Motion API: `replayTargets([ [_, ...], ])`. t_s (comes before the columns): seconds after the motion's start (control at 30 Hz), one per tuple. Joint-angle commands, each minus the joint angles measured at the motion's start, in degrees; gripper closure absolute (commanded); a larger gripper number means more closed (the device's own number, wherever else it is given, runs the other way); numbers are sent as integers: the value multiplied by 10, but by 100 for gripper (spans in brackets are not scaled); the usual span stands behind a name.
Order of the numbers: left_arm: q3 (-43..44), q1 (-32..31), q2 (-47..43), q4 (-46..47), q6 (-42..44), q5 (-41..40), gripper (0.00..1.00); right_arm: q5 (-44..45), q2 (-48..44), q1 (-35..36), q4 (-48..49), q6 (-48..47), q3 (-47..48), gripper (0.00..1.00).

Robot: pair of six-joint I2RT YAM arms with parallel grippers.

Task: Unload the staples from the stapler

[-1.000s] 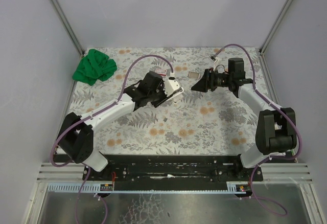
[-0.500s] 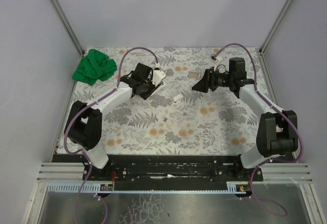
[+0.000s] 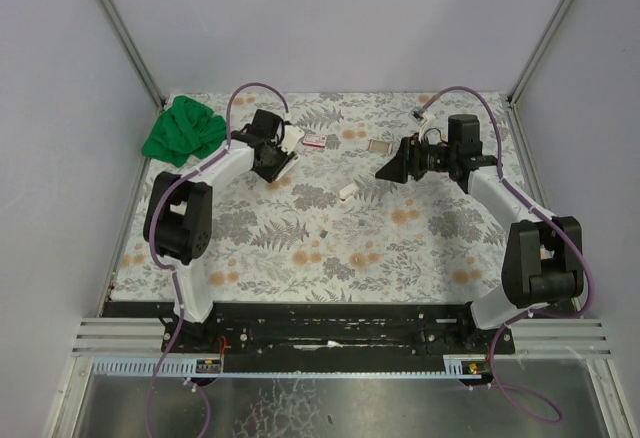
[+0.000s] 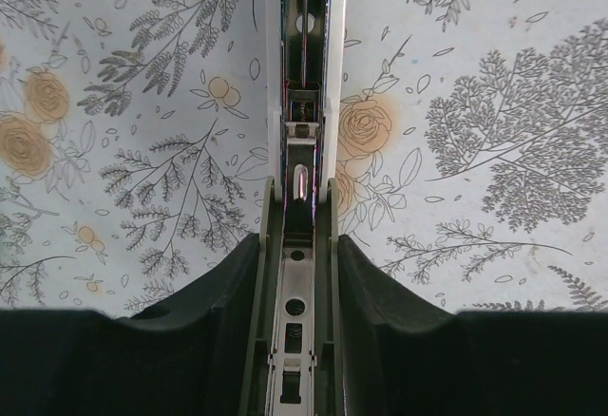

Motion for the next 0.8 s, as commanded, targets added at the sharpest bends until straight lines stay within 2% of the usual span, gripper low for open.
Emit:
replayTargets([
  [0.0, 36, 16, 25, -22, 10, -5, 100, 0, -22, 0, 8, -10, 0, 35],
  [0.37, 63, 37, 56, -42, 8, 21, 94, -3, -22, 0, 12, -10, -5, 34],
  [0.57, 64, 39, 59, -43, 9, 23, 84, -3, -23, 0, 13, -9, -7, 34],
  [0.77, 66, 41, 61, -43, 8, 25, 69, -3, -23, 0, 15, -8, -8, 34],
])
